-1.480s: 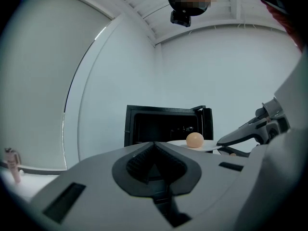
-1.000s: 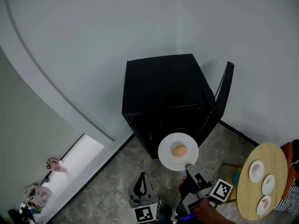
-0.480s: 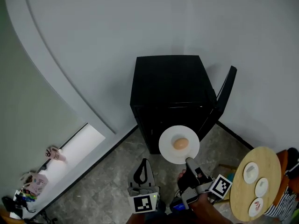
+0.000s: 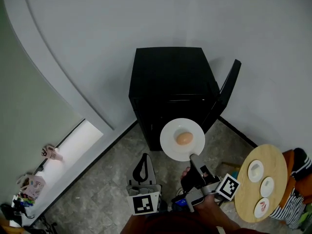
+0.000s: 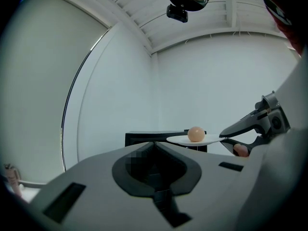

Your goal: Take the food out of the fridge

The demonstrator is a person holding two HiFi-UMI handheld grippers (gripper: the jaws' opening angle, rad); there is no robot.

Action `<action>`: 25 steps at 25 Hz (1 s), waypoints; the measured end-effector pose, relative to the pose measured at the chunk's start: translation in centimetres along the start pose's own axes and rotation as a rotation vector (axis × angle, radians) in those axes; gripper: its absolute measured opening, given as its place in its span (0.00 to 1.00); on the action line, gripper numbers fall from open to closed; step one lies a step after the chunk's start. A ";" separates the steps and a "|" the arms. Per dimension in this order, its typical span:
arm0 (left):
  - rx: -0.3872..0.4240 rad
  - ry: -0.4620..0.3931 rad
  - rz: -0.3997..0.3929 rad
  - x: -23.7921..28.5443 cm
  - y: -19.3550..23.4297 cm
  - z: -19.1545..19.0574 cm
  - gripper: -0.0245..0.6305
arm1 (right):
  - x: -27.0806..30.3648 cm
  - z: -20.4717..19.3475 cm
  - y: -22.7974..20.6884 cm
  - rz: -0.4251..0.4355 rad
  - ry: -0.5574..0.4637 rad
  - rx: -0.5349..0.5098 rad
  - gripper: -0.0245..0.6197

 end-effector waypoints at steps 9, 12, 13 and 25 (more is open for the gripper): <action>-0.009 -0.018 -0.020 0.2 -0.6 0.0 0.06 | -0.6 0.2 0.1 0.000 -0.008 -0.018 0.09; -0.021 -0.017 -0.025 0.2 -0.9 -0.1 0.06 | -0.9 0.3 -0.1 -0.003 -0.014 -0.010 0.08; -0.026 -0.015 -0.026 0.2 -1.0 -0.1 0.06 | -0.9 0.3 -0.1 -0.004 -0.015 -0.009 0.08; -0.003 -0.014 -0.041 0.3 -1.0 0.1 0.06 | -0.8 -0.1 0.2 0.003 -0.008 -0.011 0.08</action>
Point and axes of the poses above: the fingertips, and each gripper's own axes: x forward along the fingers, y to its left, z out of its top, the point moved 3 cm from there along -x, backward along the fingers, and after that the axes turned 6 degrees about y, right-handed, at the moved point
